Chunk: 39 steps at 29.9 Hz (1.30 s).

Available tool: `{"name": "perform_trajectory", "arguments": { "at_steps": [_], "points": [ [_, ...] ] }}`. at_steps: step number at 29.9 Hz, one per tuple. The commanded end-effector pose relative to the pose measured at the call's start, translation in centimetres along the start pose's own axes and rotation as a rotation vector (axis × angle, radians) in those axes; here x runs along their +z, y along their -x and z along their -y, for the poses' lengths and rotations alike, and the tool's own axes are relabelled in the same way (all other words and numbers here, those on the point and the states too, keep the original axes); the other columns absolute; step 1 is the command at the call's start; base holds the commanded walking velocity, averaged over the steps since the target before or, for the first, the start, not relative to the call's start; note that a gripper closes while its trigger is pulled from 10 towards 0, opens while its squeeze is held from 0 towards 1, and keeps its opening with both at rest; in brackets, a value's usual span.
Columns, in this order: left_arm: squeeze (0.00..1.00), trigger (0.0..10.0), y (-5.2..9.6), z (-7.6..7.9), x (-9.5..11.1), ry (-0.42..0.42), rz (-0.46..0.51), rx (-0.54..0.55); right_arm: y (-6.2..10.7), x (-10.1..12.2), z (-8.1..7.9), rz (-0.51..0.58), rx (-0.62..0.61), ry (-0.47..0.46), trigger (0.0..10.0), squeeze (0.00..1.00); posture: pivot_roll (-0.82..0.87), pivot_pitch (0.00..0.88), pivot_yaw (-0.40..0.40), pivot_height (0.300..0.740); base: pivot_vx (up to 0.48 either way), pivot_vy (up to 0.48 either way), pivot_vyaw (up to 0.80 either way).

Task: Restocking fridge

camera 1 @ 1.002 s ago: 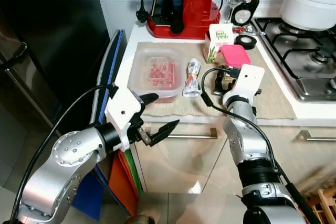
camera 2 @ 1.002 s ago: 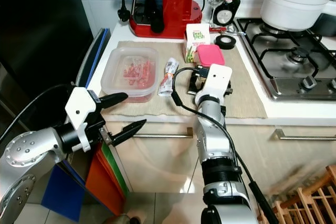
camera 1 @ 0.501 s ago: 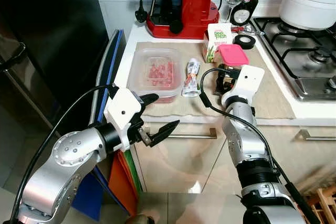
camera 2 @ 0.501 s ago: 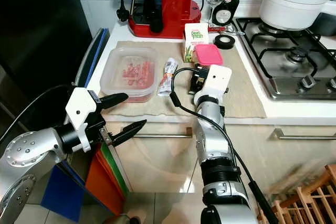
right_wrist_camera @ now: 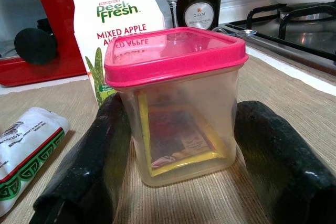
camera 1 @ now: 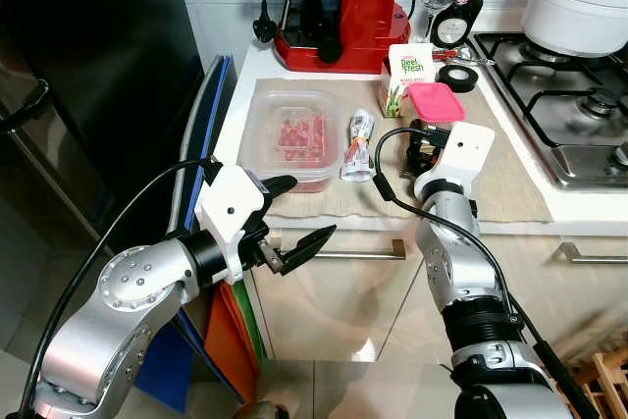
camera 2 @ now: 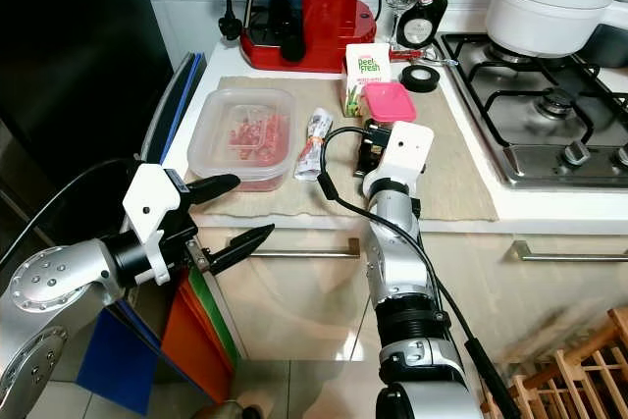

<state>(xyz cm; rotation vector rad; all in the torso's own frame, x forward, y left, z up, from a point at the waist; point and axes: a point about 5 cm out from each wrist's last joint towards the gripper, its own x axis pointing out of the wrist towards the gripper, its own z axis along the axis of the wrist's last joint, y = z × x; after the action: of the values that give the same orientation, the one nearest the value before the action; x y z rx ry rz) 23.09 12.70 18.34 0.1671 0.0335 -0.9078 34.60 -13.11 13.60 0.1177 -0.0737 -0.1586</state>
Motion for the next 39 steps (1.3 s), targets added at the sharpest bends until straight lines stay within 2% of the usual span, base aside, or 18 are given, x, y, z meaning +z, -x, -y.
{"name": "perform_trajectory", "arguments": {
  "at_steps": [1,3,5,8,10,13,16,17,18,19,20,22,23,25,26,29,34,39],
  "points": [
    [0.0,10.0,-0.2,0.2,0.3,-0.015,0.005,-0.019,-0.1,0.2,0.1,0.008,-0.002,-0.002,0.0,0.0,0.13,0.01,0.052,0.74,0.0,0.0,0.0],
    [0.0,10.0,-0.3,0.2,0.3,-0.015,0.006,-0.019,0.0,0.7,0.3,0.025,-0.012,-0.019,0.0,0.0,0.13,0.01,0.052,0.74,0.0,0.0,0.0],
    [0.0,10.0,-0.4,0.2,0.3,-0.016,0.007,-0.019,0.1,1.1,0.7,0.029,-0.044,-0.074,0.0,0.0,0.12,0.002,0.052,0.74,0.0,0.0,0.0],
    [0.0,10.0,-0.8,0.2,0.3,-0.023,0.016,-0.019,0.6,3.1,2.2,0.119,-0.086,-0.127,0.0,0.0,0.1,0.0,0.048,0.74,0.0,0.0,0.0],
    [0.0,10.0,-0.9,0.2,0.3,-0.025,0.021,-0.02,1.0,3.7,2.7,0.147,-0.087,-0.13,0.0,0.0,0.1,0.0,0.047,0.74,0.0,0.0,0.0],
    [0.0,10.0,-1.5,0.3,0.3,-0.024,0.038,-0.032,2.6,5.5,4.1,0.231,-0.057,-0.105,0.0,0.0,0.07,0.0,0.055,0.74,0.0,0.0,0.0],
    [0.0,10.0,-1.8,0.3,0.2,-0.023,0.041,-0.038,3.9,6.8,4.7,0.302,-0.024,-0.082,0.0,0.0,0.05,0.0,0.064,0.74,0.0,0.0,0.0],
    [0.0,10.0,-2.1,0.1,-0.1,-0.035,0.033,-0.018,5.2,8.1,4.6,0.358,0.038,-0.078,4.0,0.0,0.03,0.0,0.071,0.74,0.0,0.0,0.0],
    [0.0,10.0,-2.1,0.1,-0.1,-0.035,0.033,-0.018,5.2,8.1,4.6,0.358,0.038,-0.078,4.0,0.0,0.03,0.0,0.071,0.74,0.0,0.0,0.0],
    [0.0,10.0,-2.6,-0.8,-0.7,-0.065,-0.001,0.079,6.6,9.2,4.6,0.396,0.063,-0.106,10.0,0.0,0.02,0.0,0.079,0.74,0.0,0.0,0.0],
    [0.0,10.0,-2.9,-1.3,-1.0,-0.043,-0.011,0.141,7.6,9.8,4.7,0.42,0.078,-0.112,10.0,0.0,0.0,0.0,0.085,0.74,0.0,0.0,0.0],
    [0.0,10.0,-3.0,-1.7,-1.2,-0.024,-0.017,0.18,8.2,10.1,4.7,0.436,0.088,-0.115,10.0,0.0,0.0,0.0,0.085,0.74,0.0,0.0,0.0],
    [0.0,10.0,-3.4,-2.2,-1.3,0.009,0.006,0.227,10.2,10.2,4.7,0.444,0.107,-0.028,10.0,0.0,-0.02,0.0,0.09,0.74,0.0,0.0,0.0],
    [0.0,10.0,-3.5,-2.3,-1.2,0.012,0.026,0.242,11.9,10.0,5.0,0.441,0.111,0.002,10.0,0.0,-0.02,0.0,0.09,0.74,0.0,0.0,-0.7],
    [0.0,10.0,-3.5,-2.3,-1.2,0.012,0.026,0.242,11.9,10.0,5.0,0.441,0.111,0.002,10.0,0.0,-0.02,0.0,0.09,0.74,0.0,0.0,-0.8],
    [0.0,10.0,-3.7,-1.8,-1.3,-0.003,0.039,0.233,14.3,9.2,5.5,0.395,0.129,0.03,10.0,0.0,-0.03,0.0,0.083,0.74,0.0,0.0,-0.8],
    [0.0,10.0,-3.8,-0.9,-1.4,-0.02,0.052,0.231,15.7,8.6,6.4,0.336,0.105,0.069,10.0,0.0,-0.03,0.0,0.074,0.74,0.0,0.0,-0.8],
    [0.0,10.0,-3.8,0.2,-1.2,-0.04,0.074,0.161,16.3,8.3,6.9,0.316,0.06,0.091,10.0,0.0,-0.03,0.0,0.066,0.74,0.0,0.0,-0.8]
  ]
}}
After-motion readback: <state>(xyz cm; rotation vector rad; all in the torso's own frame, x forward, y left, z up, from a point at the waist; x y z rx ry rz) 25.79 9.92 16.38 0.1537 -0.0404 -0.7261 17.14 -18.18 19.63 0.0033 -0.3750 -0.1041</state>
